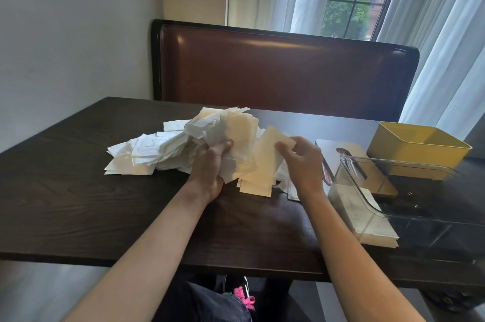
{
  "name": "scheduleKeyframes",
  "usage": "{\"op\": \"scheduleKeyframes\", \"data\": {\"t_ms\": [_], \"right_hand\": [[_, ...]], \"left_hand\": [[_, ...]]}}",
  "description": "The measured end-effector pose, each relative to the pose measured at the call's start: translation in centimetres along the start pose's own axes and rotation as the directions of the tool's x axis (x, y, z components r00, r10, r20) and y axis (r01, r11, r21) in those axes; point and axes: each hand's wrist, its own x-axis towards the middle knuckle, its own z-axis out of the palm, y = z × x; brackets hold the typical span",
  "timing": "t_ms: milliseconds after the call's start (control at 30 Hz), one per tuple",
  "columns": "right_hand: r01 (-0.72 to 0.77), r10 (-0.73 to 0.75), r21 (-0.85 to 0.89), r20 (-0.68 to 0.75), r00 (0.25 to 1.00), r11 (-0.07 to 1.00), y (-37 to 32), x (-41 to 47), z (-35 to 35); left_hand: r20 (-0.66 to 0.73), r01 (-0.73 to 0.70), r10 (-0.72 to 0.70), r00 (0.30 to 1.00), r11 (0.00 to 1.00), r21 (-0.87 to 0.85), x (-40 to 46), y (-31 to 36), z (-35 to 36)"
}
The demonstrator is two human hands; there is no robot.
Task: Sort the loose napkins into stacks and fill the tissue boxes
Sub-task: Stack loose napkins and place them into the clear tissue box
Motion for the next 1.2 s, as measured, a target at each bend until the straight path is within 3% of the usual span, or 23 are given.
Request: {"op": "scheduleKeyframes", "data": {"t_ms": [67, 167, 233, 300, 433, 533, 600, 700, 800, 833, 900, 1000, 1100, 1200], "right_hand": [[-0.044, 0.051, 0.224, -0.024, 0.998, 0.974, -0.3, -0.2, -0.3], [-0.105, 0.091, 0.537, 0.052, 0.994, 0.837, -1.1, -0.5, -0.9], [-0.201, 0.114, 0.647, 0.175, 0.978, 0.736, -1.8, -0.7, -1.2], [-0.259, 0.131, 0.649, 0.24, 0.962, 0.715, -2.1, -0.9, -1.1], [-0.22, 0.152, 0.485, 0.176, 0.973, 0.847, -1.7, -1.0, -0.2], [-0.18, 0.141, 0.335, 0.136, 0.981, 0.925, -1.7, -1.1, 0.0], [-0.168, 0.133, 0.286, 0.137, 0.982, 0.943, -1.6, -1.2, 0.0], [-0.182, 0.144, 0.264, 0.158, 0.977, 0.947, -1.6, -1.2, 0.1], [-0.19, 0.166, 0.323, 0.102, 0.981, 0.927, -1.4, -0.8, 0.2], [-0.169, 0.156, 0.276, 0.071, 0.985, 0.946, -1.0, -0.6, 0.3], [-0.1, 0.098, 0.014, 0.092, 0.991, 0.995, 0.0, -0.3, 0.5], [-0.038, 0.138, -0.369, 0.25, 0.958, 0.929, 1.1, -0.3, 1.3], [-0.01, 0.158, -0.447, 0.295, 0.942, 0.894, 1.1, -0.2, 1.8], [-0.016, 0.115, -0.396, 0.227, 0.967, 0.918, 0.9, -0.2, 1.5]], "left_hand": [[-0.002, -0.013, 0.013, 1.0, 1.0, 0.021, -0.1, 0.0, 0.0], [-0.018, -0.035, 0.037, 0.999, 0.995, 0.094, -0.4, 0.0, 0.2], [0.011, -0.042, 0.04, 0.999, 0.982, 0.186, -0.7, 0.0, 0.4], [0.056, -0.011, -0.004, 0.998, 0.966, 0.257, -0.8, -0.1, 0.5], [0.249, 0.104, -0.152, 0.957, 0.975, 0.196, -1.4, -0.2, 1.2], [0.421, 0.099, -0.181, 0.889, 0.973, 0.21, -1.3, -0.5, 1.1], [0.458, 0.091, -0.211, 0.864, 0.958, 0.27, -1.2, -0.9, 1.0], [0.337, 0.027, -0.157, 0.928, 0.932, 0.36, -0.8, -1.3, 0.8], [0.182, -0.039, -0.01, 0.983, 0.964, 0.262, -0.2, -1.2, 0.2], [0.118, -0.071, 0.046, 0.992, 0.974, 0.216, 0.0, -1.0, 0.1], [-0.024, -0.119, 0.125, 0.992, 0.98, 0.162, 0.3, -0.8, -0.2], [-0.104, -0.144, 0.157, 0.982, 0.982, 0.122, 0.7, -0.7, -0.3], [-0.159, -0.134, 0.153, 0.975, 0.983, 0.125, 0.9, -0.7, -0.4], [-0.175, -0.106, 0.126, 0.977, 0.987, 0.119, 1.0, -0.6, -0.7]]}}
